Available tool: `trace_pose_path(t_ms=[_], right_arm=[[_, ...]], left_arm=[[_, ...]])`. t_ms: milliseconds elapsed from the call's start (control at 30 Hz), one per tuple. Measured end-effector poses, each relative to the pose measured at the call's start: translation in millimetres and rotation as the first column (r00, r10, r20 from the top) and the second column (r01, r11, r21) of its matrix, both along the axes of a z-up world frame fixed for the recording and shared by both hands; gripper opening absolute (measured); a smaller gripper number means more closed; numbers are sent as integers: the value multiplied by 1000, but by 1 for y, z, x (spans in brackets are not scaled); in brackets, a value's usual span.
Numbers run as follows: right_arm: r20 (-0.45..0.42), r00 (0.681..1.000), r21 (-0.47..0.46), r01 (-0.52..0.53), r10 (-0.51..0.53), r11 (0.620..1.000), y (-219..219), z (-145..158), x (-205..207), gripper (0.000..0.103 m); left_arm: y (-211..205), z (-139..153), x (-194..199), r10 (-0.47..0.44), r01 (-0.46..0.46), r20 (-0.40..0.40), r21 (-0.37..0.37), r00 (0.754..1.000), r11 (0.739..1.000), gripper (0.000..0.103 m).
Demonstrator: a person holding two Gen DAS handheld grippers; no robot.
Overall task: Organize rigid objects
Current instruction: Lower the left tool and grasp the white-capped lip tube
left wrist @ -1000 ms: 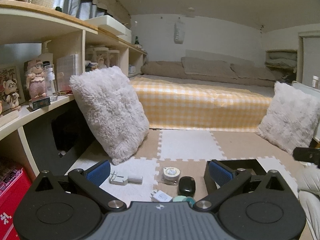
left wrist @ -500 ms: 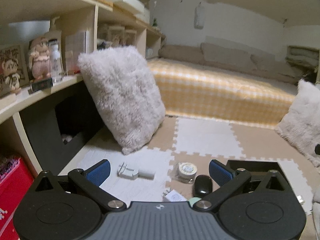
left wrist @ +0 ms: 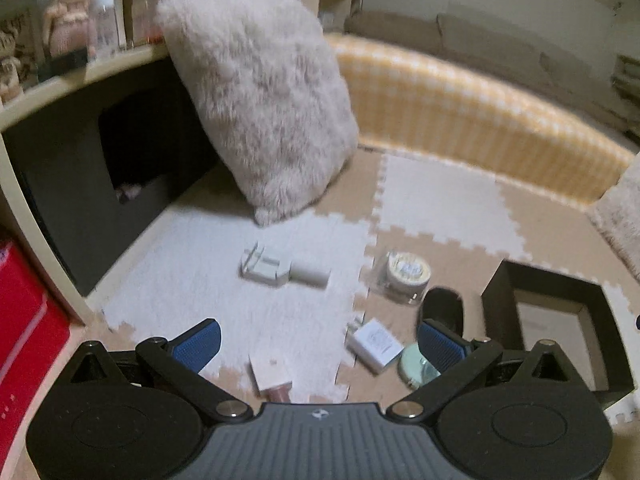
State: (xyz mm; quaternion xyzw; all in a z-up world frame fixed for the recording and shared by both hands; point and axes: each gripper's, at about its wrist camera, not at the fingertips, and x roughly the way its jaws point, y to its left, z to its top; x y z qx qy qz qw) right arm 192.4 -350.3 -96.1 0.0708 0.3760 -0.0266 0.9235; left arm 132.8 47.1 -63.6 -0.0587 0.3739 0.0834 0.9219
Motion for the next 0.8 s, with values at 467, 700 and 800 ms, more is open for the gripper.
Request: trace_pose_path(t_ms=[467,700,800], right_arm=[[-213,974,12,-80,81,997,15,-40,31,8],[-215,971,8,-100,99,995,18,-40,32,4],[-214,972,15,-100,101,995,17,-40,32,4]], left_arm=[[32,-56,37,101,-126,-233,-93,967,988,87],[39,-79,57,161,-186,-264,-72,951,980,74],[41,-89,62,177,-203,-284,-63,942,977,69]])
